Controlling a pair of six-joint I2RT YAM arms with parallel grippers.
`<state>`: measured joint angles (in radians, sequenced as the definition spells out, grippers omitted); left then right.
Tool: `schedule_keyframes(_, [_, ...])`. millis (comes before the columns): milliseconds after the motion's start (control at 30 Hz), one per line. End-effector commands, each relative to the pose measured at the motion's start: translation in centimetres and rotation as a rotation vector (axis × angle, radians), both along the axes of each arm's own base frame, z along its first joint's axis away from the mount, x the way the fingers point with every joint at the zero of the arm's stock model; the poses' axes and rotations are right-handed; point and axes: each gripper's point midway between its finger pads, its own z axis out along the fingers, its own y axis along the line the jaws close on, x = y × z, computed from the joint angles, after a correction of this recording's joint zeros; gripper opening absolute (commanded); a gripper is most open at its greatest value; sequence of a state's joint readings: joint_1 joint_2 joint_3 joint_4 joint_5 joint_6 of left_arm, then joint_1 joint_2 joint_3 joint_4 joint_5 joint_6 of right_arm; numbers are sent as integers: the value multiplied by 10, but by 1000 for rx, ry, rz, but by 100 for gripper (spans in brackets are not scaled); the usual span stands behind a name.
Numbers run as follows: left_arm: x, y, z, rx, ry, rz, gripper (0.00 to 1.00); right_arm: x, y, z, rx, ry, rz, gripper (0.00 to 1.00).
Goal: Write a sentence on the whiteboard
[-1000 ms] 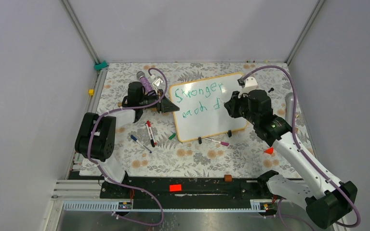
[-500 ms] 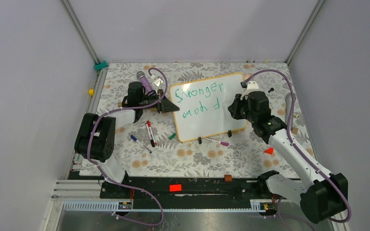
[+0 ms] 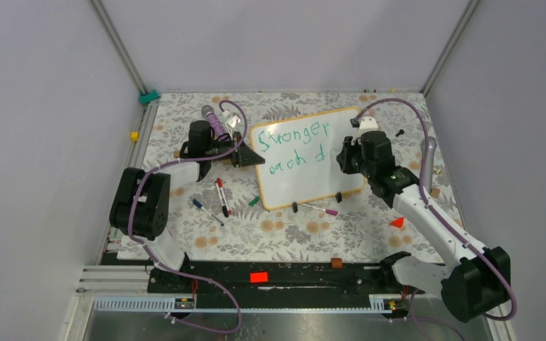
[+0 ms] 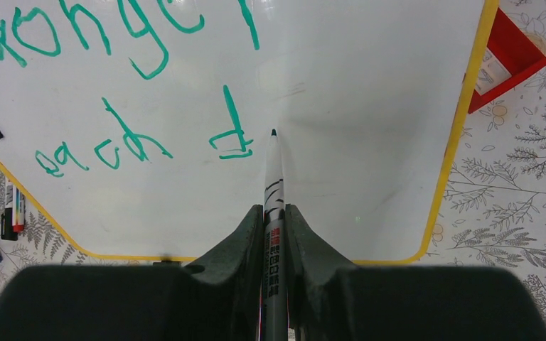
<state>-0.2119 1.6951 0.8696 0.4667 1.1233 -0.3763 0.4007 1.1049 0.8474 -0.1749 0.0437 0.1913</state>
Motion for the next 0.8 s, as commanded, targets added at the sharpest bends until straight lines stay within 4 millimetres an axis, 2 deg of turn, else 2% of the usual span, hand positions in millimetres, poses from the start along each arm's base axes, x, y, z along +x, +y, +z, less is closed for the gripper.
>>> schedule_keyframes(0, [-9,-6,-14,44,-25,-18,0,10,5,11,-22,-14,2,0])
schedule_keyframes(433, [-9,-7,-15,44,-21,-17,0,16,-3,8,-95,12,-50,0])
schedule_keyframes(767, [-10,-8,-15,42,-19,-24,0,20,5,10,-75,9,-28,0])
